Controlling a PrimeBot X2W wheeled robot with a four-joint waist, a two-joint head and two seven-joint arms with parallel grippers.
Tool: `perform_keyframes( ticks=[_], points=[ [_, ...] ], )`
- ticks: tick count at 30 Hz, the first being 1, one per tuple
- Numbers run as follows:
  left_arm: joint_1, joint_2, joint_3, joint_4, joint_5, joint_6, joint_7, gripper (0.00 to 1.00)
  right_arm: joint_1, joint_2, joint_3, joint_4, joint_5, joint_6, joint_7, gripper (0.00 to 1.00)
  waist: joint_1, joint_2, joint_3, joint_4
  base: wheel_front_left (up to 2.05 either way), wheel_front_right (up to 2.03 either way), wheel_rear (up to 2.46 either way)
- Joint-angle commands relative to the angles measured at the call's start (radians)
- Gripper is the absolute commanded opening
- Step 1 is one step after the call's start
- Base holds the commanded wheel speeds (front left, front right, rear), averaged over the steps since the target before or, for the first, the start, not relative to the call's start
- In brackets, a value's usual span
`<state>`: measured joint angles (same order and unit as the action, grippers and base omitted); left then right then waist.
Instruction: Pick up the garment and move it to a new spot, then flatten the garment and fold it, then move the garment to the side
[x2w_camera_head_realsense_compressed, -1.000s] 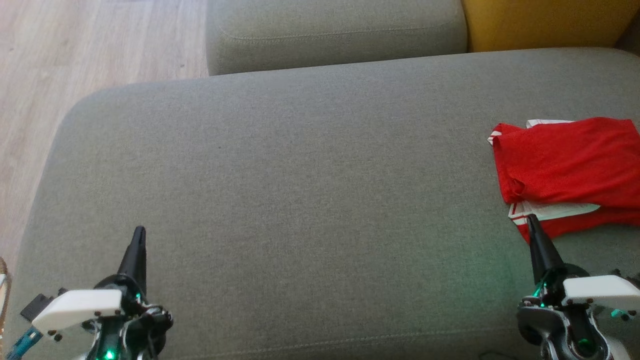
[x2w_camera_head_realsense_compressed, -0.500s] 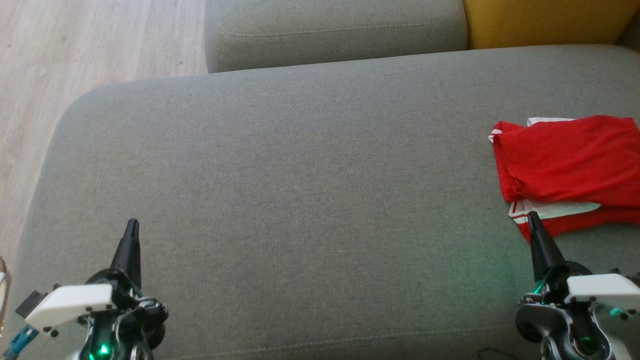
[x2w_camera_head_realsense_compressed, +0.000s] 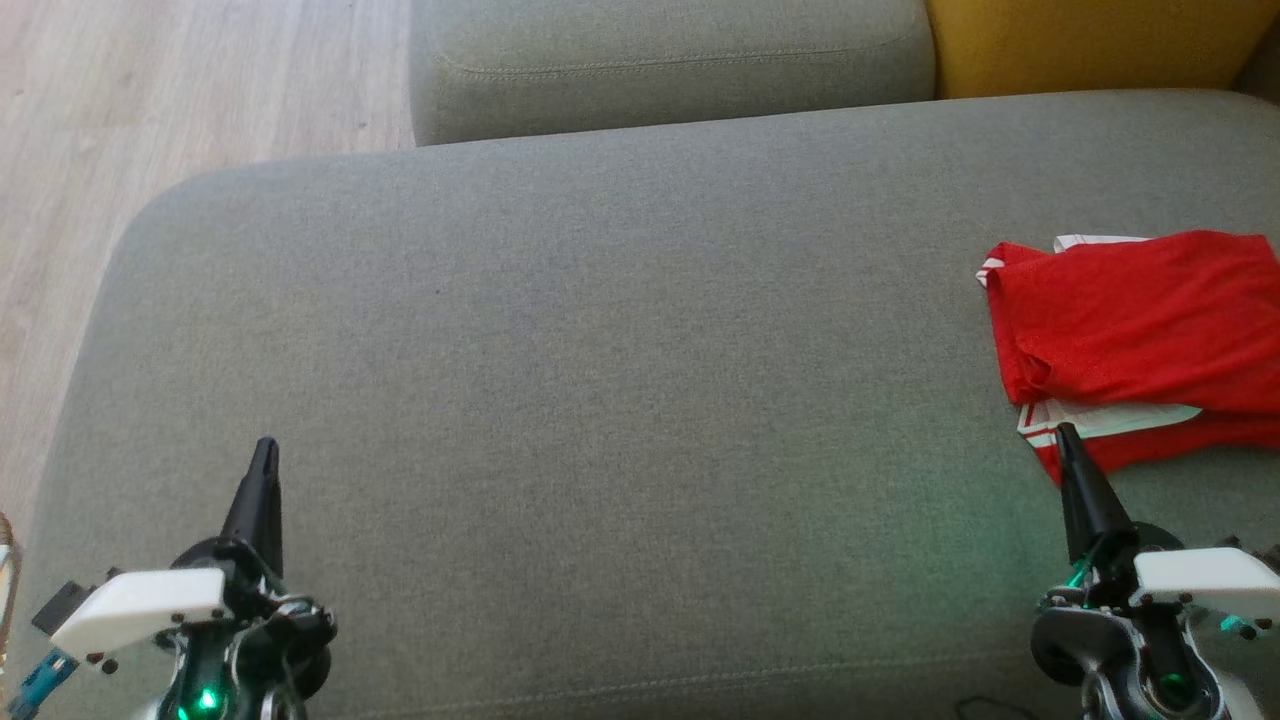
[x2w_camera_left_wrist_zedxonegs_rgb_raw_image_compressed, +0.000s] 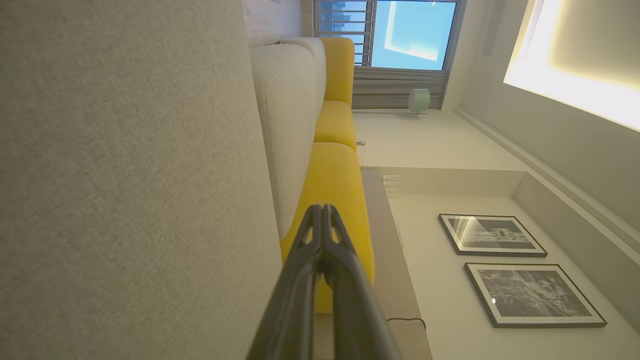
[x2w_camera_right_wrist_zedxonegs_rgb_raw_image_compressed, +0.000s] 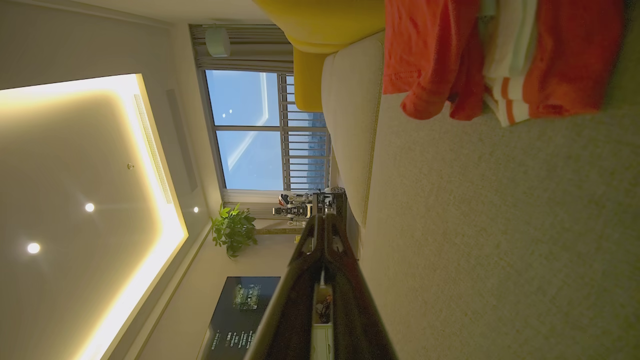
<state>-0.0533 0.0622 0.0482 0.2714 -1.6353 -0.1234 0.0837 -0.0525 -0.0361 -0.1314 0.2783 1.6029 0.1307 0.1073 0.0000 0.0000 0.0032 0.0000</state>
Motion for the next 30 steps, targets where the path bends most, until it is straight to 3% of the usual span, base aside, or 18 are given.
perform_keyframes(
  ticks=[1,30],
  points=[
    [-0.052,0.008,0.038,-0.027,0.004,-0.007,0.007,0.0,-0.055,-0.014,0.018,-0.034,0.006,0.0,0.006,0.0,0.0,0.0,0.0,0.0,0.0,0.0,0.0],
    [-0.053,0.002,0.046,-0.027,0.011,-0.007,0.014,0.0,-0.055,-0.014,0.018,-0.034,0.006,0.0,0.006,0.0,0.0,0.0,0.0,0.0,0.0,0.0,0.0]
  ],
)
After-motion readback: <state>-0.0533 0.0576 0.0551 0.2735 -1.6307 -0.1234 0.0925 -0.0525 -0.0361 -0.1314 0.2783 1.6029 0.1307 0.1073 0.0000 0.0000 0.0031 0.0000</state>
